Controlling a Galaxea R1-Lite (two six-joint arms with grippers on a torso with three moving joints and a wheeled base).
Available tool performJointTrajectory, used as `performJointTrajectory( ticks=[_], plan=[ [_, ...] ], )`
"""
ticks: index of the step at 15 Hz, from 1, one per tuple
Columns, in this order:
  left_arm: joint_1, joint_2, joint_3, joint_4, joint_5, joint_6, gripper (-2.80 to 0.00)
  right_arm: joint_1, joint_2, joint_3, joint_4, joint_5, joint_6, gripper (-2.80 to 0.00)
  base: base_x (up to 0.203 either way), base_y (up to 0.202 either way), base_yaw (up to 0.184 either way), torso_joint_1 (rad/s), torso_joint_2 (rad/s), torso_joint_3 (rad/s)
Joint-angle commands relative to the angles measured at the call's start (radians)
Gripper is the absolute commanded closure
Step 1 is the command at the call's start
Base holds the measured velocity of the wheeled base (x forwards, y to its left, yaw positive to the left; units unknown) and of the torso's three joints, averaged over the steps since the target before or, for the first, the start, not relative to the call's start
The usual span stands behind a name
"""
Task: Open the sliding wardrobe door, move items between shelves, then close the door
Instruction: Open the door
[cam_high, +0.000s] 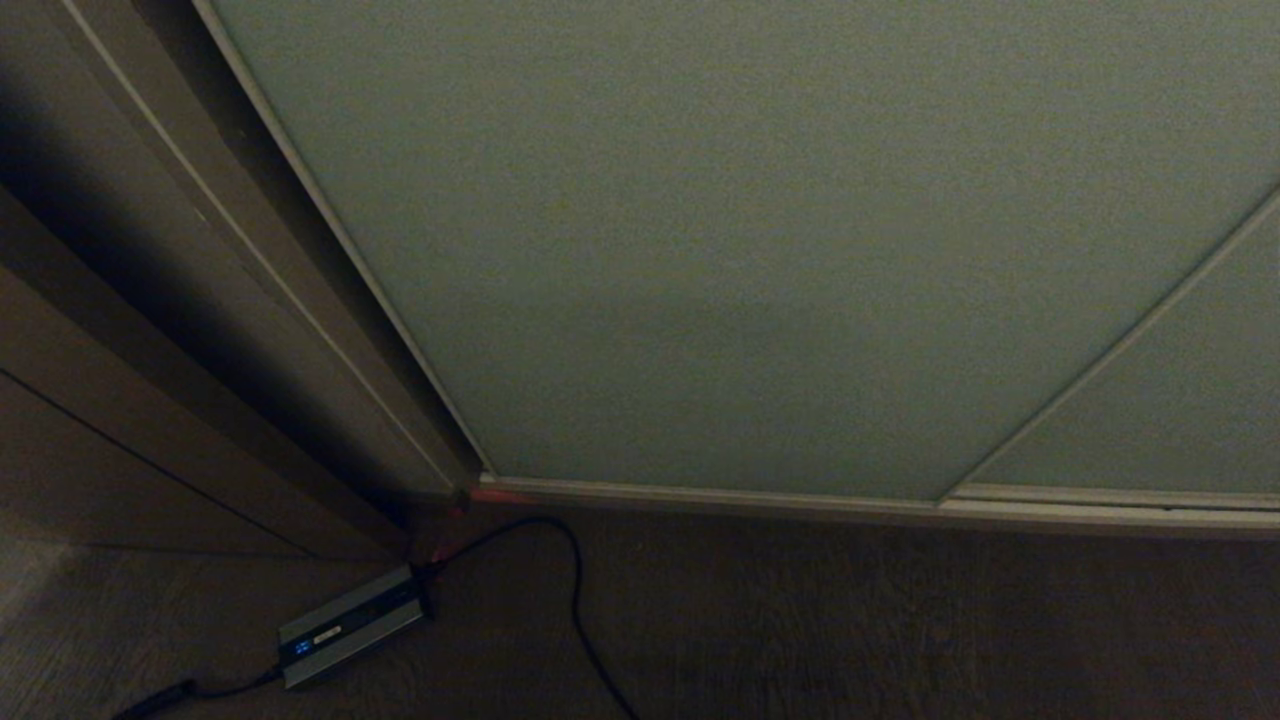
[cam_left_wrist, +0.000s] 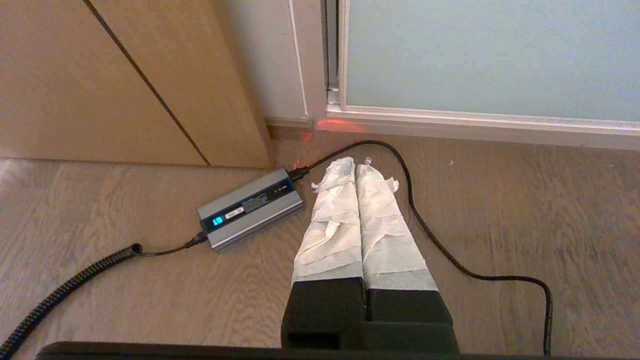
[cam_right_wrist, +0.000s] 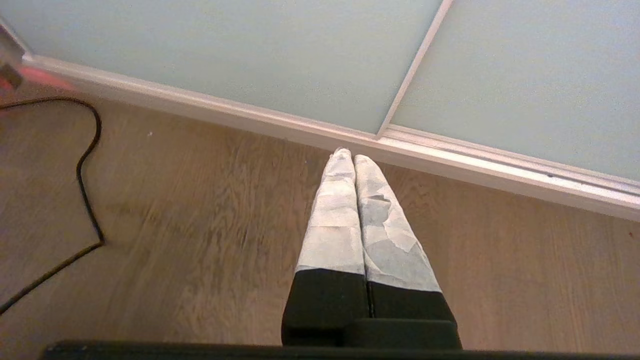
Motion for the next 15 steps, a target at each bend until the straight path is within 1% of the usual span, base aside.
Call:
performJointTrajectory(
  ticks=[1, 3, 8, 15],
  plan=[
    [0.001, 0.000, 0.000, 0.000, 0.000, 0.000, 0.00, 0.000, -0.007, 0.003, 0.002, -0.003, 0.019, 0.00, 0.000, 0.000, 0.000, 0.000, 0.00, 0.000],
    [0.000, 0.000, 0.000, 0.000, 0.000, 0.000, 0.00, 0.000, -0.007, 0.003, 0.004, 0.003, 0.014, 0.00, 0.000, 0.000, 0.000, 0.000, 0.00, 0.000],
    [0.000, 0.000, 0.000, 0.000, 0.000, 0.000, 0.00, 0.000, -0.006, 0.003, 0.001, -0.003, 0.062, 0.00, 0.000, 0.000, 0.000, 0.000, 0.00, 0.000],
    [0.000, 0.001, 0.000, 0.000, 0.000, 0.000, 0.00, 0.000, -0.007, 0.003, 0.001, -0.003, 0.062, 0.00, 0.000, 0.000, 0.000, 0.000, 0.00, 0.000]
  ],
)
